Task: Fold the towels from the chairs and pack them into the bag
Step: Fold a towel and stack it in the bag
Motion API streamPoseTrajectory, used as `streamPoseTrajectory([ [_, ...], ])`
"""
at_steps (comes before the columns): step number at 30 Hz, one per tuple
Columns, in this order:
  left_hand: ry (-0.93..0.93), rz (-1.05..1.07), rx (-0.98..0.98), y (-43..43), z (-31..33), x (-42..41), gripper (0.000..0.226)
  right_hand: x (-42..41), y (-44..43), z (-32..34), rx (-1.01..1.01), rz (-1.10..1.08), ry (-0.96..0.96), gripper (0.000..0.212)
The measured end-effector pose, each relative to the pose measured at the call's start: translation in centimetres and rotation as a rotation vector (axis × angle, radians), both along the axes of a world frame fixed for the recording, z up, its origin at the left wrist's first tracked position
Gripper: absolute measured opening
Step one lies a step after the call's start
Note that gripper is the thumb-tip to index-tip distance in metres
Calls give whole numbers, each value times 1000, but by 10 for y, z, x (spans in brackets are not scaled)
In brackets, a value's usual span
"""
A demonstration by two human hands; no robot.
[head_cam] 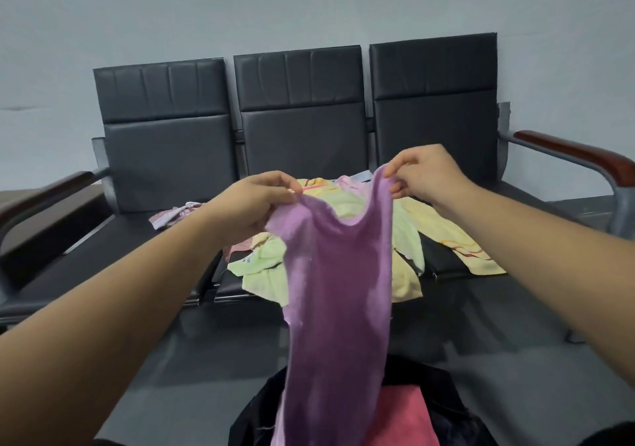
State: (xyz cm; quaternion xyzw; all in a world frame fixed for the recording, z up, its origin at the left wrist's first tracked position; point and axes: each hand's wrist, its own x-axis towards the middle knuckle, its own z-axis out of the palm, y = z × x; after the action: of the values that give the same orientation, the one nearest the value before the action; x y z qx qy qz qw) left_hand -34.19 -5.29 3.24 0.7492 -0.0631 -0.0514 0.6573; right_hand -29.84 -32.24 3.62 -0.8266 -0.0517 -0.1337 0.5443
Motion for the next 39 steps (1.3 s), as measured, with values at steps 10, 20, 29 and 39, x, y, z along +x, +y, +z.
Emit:
streamPoseTrajectory([
  [10,-258,-23,451,-26,16,-13,10,-43,48,-2,-361,422,-39,29],
  [20,-258,-11,614,-28,12,-12,25,-48,52,-13,-466,407,-114,41],
  [29,-76,-120,702,-5,-2,1,28,-23,30,-7,-43,347,-74,9],
  [39,-302,25,243,3,2,6,25,-18,-8,7,-15,88,-112,9],
])
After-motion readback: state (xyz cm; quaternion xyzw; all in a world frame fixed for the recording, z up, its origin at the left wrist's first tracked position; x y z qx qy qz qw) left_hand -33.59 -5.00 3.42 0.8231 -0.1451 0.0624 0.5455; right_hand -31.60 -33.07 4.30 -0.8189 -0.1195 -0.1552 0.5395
